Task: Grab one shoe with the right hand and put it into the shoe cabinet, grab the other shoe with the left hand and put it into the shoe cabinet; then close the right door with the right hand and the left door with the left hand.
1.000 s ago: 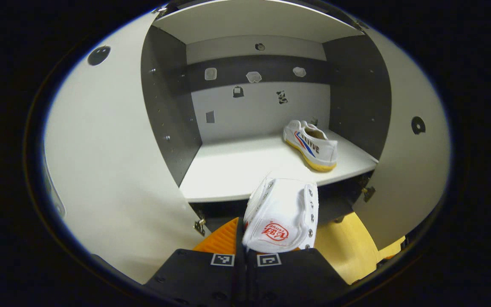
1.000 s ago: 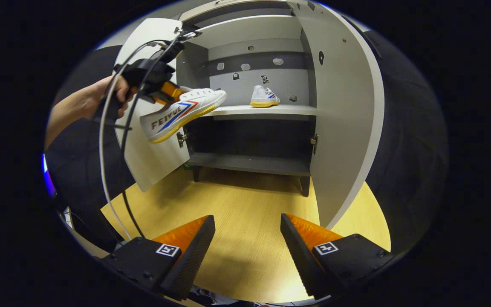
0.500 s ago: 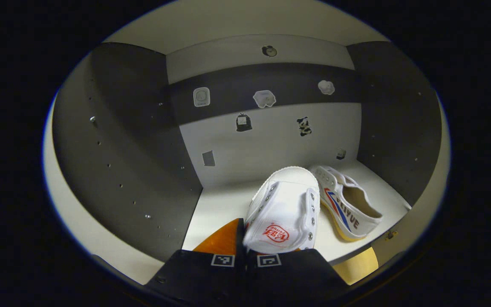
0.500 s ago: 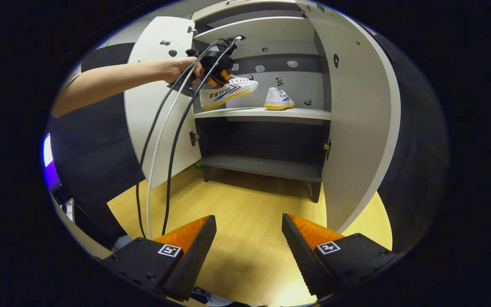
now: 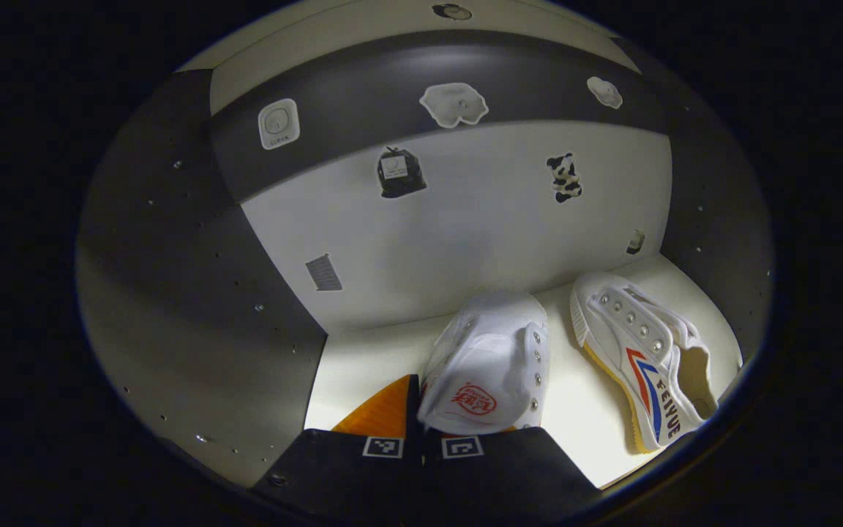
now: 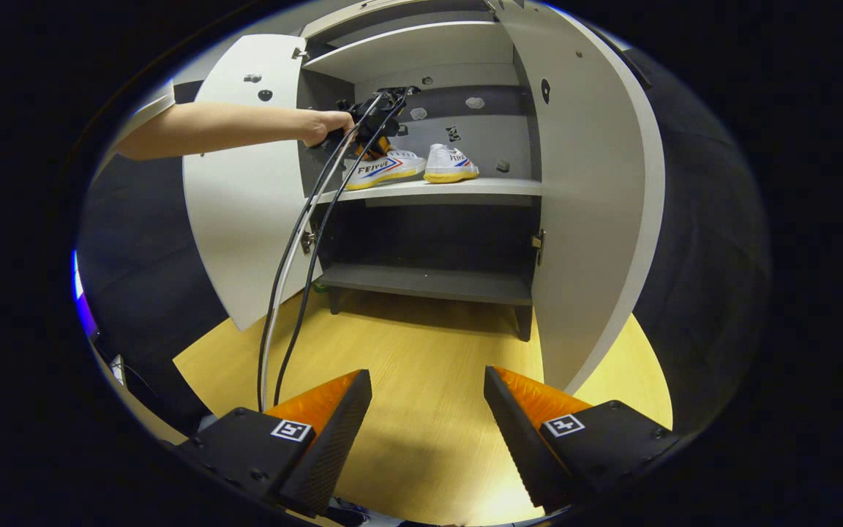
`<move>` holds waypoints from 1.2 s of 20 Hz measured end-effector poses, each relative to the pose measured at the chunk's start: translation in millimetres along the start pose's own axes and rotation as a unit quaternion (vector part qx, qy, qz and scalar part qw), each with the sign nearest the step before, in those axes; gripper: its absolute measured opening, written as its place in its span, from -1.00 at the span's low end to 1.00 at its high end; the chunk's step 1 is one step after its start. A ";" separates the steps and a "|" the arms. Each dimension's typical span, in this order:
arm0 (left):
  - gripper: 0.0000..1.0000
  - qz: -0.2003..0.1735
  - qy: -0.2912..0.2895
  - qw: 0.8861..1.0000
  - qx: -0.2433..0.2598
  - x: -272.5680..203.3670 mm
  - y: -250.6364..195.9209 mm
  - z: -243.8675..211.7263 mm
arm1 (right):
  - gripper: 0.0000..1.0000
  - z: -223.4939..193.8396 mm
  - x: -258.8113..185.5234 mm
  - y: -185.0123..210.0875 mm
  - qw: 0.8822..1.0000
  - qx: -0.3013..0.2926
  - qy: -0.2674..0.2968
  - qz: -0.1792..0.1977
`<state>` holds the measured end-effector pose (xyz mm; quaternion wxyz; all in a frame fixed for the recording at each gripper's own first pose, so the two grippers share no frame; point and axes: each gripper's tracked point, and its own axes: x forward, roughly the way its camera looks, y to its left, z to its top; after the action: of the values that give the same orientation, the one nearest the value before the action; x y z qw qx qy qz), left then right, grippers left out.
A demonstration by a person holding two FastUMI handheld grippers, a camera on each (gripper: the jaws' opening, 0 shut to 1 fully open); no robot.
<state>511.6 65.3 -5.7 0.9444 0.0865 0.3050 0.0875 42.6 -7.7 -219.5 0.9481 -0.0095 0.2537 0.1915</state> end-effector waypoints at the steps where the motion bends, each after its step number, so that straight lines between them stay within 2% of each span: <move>1: -0.90 0.003 0.005 1.000 0.008 0.7 0.5 -1.4 | 0.97 -1.2 -0.1 -4.1 1.000 0.002 0.002 -0.004; 3: -0.91 0.007 0.010 1.000 0.020 0.3 0.7 -1.6 | 0.97 -4.3 0.6 -12.2 1.000 0.014 0.006 -0.011; 5: -0.87 0.006 0.012 1.000 0.007 -5.6 -1.2 -4.3 | 0.97 -5.3 1.2 -17.9 1.000 0.025 0.008 -0.014; 8: -0.51 0.016 0.001 1.000 -0.012 -23.4 7.5 -8.1 | 0.97 -4.4 -0.8 -25.0 0.999 0.028 0.004 -0.018; 9: -0.47 0.023 -0.004 1.000 -0.009 -33.3 12.9 -8.5 | 0.97 -1.4 -2.9 -26.2 0.999 0.028 0.000 -0.016; 11: 0.27 0.029 -0.025 0.999 -0.012 -58.8 20.2 -6.7 | 0.97 0.9 -4.9 -26.5 1.000 0.025 -0.006 -0.010; 13: 1.00 0.016 -0.050 0.998 -0.032 -92.1 16.2 -8.1 | 0.97 -0.6 -9.8 -26.3 1.000 0.020 -0.005 -0.003; 17: 0.93 -0.012 -0.131 0.989 -0.064 -178.1 -3.1 -21.2 | 0.97 -0.9 -38.9 -31.1 1.000 0.014 -0.014 -0.006; 21: 0.92 -0.039 -0.215 0.973 -0.068 -263.6 -29.4 -55.7 | 0.97 25.4 -60.6 -47.7 0.997 0.004 -0.053 -0.050; 24: 0.92 -0.074 -0.249 0.964 -0.058 -315.8 -53.8 -96.9 | 0.97 50.4 -90.2 -58.5 0.992 0.037 -0.085 -0.082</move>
<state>208.2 -45.1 82.4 0.9978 0.0275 0.0598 0.0106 16.2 -88.5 -136.6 0.9785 0.0215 0.1770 0.1038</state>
